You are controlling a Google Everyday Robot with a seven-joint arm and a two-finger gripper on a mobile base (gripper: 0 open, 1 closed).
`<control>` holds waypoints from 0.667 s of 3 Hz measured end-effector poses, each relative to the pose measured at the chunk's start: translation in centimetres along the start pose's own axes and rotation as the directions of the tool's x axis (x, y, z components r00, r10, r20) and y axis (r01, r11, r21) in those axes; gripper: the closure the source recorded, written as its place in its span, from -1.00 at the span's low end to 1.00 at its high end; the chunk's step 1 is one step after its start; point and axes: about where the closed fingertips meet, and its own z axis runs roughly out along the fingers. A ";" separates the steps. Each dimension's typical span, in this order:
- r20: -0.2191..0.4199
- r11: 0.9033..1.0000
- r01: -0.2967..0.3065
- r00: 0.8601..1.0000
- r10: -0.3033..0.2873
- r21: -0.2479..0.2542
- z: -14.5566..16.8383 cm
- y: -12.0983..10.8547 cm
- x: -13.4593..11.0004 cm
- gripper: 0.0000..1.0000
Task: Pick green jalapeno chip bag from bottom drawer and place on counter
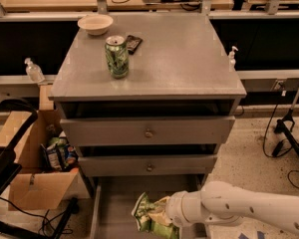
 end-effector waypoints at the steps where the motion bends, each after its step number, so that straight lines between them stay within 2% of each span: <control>1: 0.012 1.000 -0.017 1.000 0.017 -0.020 -0.6 0.1 -0.4 1.00; 2: 0.048 0.999 -0.031 0.998 0.032 -0.034 -4.8 2.0 -2.8 1.00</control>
Offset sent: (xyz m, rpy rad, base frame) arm -0.0242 -0.0402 0.1542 0.0873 -0.0443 -0.0541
